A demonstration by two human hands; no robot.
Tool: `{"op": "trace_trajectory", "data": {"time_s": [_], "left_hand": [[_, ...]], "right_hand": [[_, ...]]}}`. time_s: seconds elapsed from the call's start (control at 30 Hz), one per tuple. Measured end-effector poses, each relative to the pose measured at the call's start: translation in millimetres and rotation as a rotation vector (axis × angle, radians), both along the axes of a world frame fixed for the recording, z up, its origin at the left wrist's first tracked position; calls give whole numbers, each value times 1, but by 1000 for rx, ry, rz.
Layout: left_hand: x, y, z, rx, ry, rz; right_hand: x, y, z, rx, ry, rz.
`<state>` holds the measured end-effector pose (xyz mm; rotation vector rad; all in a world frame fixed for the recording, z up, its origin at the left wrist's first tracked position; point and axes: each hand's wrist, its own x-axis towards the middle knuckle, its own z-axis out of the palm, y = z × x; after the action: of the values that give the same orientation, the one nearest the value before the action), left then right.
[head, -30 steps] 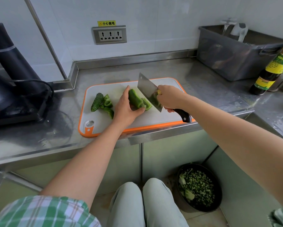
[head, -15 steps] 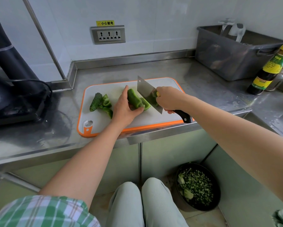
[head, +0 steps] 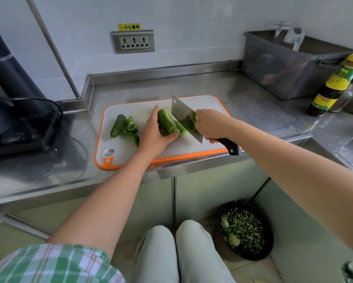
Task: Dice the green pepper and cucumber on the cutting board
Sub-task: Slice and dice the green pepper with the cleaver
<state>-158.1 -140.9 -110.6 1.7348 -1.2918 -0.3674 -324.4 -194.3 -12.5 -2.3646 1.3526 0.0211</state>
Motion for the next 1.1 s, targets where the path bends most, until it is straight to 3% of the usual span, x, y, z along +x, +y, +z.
{"op": "trace_trajectory", "data": {"time_s": [0.57, 0.73, 0.93, 1.1], "left_hand": [[0, 1, 2, -10, 5, -7], [0, 2, 2, -6, 16, -1], [0, 2, 4, -2, 2, 13], [0, 2, 3, 5, 2, -1]], "right_hand": [[16, 6, -3, -42, 83, 14], [25, 1, -19, -125, 12, -29], [11, -10, -18, -51, -176, -87], [4, -3, 2, -51, -91, 13]]}}
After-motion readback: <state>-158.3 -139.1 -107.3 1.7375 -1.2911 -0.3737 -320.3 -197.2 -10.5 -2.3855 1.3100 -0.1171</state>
